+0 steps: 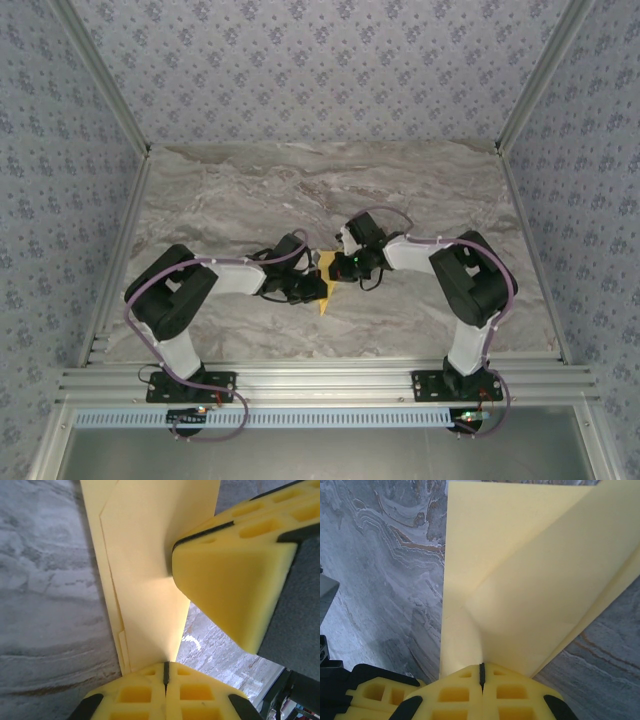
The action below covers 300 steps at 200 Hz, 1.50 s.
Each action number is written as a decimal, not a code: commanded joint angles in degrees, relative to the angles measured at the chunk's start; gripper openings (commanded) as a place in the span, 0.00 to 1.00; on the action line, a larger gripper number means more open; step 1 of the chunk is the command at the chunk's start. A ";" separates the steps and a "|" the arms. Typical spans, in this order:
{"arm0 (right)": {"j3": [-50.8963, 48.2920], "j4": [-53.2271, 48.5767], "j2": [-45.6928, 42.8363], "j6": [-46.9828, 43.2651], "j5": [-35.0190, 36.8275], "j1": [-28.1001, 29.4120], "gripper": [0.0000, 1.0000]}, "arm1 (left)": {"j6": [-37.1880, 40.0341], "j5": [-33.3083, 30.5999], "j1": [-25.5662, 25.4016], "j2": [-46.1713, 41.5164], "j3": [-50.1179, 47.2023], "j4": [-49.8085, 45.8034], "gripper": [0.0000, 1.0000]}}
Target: Fold a paper plane with a square sheet of paper (fold left side to right side)
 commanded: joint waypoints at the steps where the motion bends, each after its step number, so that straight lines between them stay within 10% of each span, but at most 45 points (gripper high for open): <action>1: 2.13 -1.09 2.33 -2.25 3.89 -2.35 0.03 | -0.39 -4.19 -0.74 1.16 -2.72 -6.78 0.05; 212: 21.16 -7.58 15.06 -9.32 0.89 -15.38 0.03 | -1.28 -4.45 -0.69 0.15 -4.26 -5.44 0.04; 300: 11.23 -5.09 -1.78 -5.74 -4.04 -11.64 0.03 | -1.64 -4.56 -0.74 -1.21 -1.39 -5.09 0.06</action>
